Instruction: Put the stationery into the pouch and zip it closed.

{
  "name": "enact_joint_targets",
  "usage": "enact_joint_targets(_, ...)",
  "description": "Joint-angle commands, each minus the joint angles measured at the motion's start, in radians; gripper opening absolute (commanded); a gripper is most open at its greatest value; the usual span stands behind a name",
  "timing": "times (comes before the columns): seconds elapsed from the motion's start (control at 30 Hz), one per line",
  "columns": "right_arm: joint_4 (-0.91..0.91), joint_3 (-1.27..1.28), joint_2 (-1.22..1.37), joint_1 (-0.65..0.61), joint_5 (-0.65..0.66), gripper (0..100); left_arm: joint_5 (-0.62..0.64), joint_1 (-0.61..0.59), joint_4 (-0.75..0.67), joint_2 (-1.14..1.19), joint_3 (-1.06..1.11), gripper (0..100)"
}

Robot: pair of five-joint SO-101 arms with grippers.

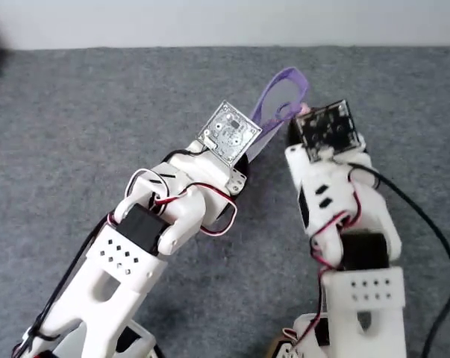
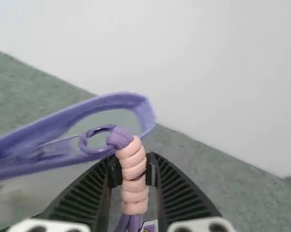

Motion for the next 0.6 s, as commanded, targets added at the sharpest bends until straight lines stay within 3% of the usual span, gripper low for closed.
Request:
enact_joint_targets(0.0, -0.119, -0.014, 0.071, 0.081, -0.014, 0.7, 0.023, -0.02, 0.031, -0.072, -0.048, 1)
enact_joint_targets(0.27, -0.278, -0.014, 0.231, 0.134, -0.014, 0.7, 0.071, -0.057, 0.117, -0.183, -0.048, 1)
enact_joint_targets(0.57, -0.337, -0.107, 0.435, 0.222, -0.014, 0.7, 0.071, -0.058, 0.158, -0.287, 0.002, 1)
